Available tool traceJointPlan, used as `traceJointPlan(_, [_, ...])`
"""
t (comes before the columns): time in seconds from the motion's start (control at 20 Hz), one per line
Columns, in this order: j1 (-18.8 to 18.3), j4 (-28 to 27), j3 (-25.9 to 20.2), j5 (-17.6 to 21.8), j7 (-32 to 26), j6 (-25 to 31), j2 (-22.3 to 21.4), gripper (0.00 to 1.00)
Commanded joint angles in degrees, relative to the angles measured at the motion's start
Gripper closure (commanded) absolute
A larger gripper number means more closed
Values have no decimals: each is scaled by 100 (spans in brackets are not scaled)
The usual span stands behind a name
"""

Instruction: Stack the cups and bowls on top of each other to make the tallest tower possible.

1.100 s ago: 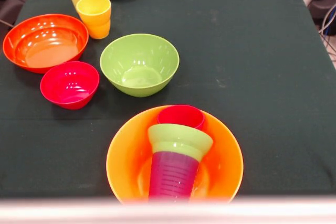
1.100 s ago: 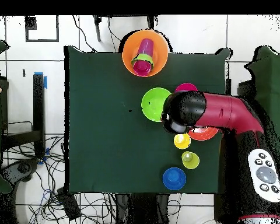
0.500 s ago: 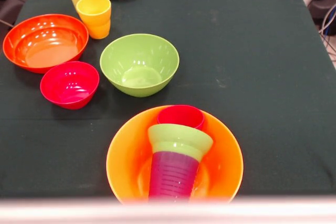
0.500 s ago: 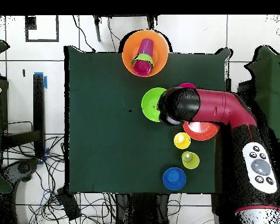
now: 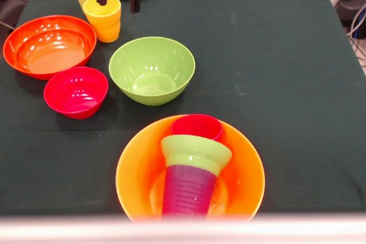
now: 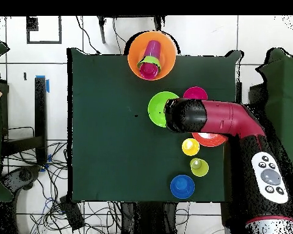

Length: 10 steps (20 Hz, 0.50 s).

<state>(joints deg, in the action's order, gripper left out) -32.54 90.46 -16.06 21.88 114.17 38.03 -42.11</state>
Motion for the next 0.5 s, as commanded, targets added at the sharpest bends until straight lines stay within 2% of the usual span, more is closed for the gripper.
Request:
traceJointPlan(0.05, [-1, 411, -309, 486, -631, -329, 480, 0])
traceJointPlan(0.5, [80, 0, -210, 688, -719, -323, 989, 0])
